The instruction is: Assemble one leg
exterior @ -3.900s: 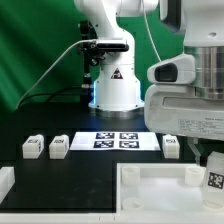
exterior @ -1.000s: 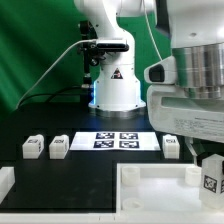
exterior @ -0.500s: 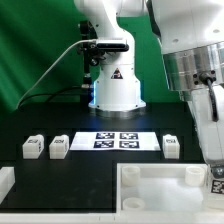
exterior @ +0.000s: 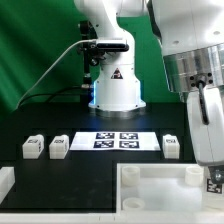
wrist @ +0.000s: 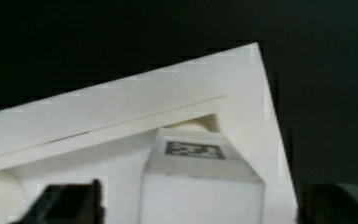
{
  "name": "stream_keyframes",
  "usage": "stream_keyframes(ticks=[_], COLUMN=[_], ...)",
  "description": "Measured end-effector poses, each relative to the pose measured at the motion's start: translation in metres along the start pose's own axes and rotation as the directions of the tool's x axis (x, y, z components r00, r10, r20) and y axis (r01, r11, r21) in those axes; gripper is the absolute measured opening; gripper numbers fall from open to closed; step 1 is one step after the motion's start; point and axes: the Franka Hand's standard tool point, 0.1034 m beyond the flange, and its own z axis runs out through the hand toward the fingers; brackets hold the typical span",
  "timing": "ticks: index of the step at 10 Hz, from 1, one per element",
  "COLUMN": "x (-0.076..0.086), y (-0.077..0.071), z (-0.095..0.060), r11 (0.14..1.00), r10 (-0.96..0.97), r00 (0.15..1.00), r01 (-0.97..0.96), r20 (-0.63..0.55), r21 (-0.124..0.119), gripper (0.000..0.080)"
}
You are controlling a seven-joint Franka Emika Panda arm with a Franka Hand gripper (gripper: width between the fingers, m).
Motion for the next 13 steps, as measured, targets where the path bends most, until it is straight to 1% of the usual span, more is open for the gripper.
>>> stream_keyframes(ticks=[1, 2, 3, 4, 5, 6, 7, 9, 10, 11, 12, 13], x=[0.0003, 0.0018, 0.0023, 0.0006, -0.0018, -0.0001, 0.0009, 0.0012, 0.0021, 0.0004, 0.0019, 0.0017], y=[0.0002, 0.0004, -0.0002, 0.001, 0.0042, 0.0035, 0.0035, 0.0037, 0.0047, 0.0029, 0.0028, 0.0031], z=[0.0004, 0.0015, 0.0014, 0.0016, 0.0018, 0.0018, 0.002, 0.0022, 0.003, 0.0029, 0.0033, 0.0036], r11=[1.0, 0.994, 0.972, 0.952, 0.889, 0.847, 0.78, 0.675, 0.491, 0.381, 0.409, 0.428], r10=[-0.011, -0.111, -0.233, -0.306, -0.457, -0.531, -0.625, -0.737, -0.87, -0.923, -0.911, -0.903], r00=[1.0, 0.994, 0.972, 0.952, 0.889, 0.847, 0.78, 0.675, 0.493, 0.384, 0.412, 0.431], r01=[0.011, 0.111, 0.233, 0.306, 0.457, 0.531, 0.625, 0.737, 0.867, 0.919, 0.907, 0.898], r20=[0.0, -0.003, -0.003, -0.002, -0.003, -0.002, 0.003, 0.009, 0.011, 0.009, 0.006, 0.004], r21=[-0.001, -0.004, -0.005, -0.012, -0.04, -0.038, -0.039, -0.039, -0.084, -0.102, -0.1, -0.101], gripper=[0.0589, 0.0637, 0.0646, 0.0646, 0.0646, 0.0649, 0.0649, 0.0649, 0.0649, 0.0649, 0.0649, 0.056])
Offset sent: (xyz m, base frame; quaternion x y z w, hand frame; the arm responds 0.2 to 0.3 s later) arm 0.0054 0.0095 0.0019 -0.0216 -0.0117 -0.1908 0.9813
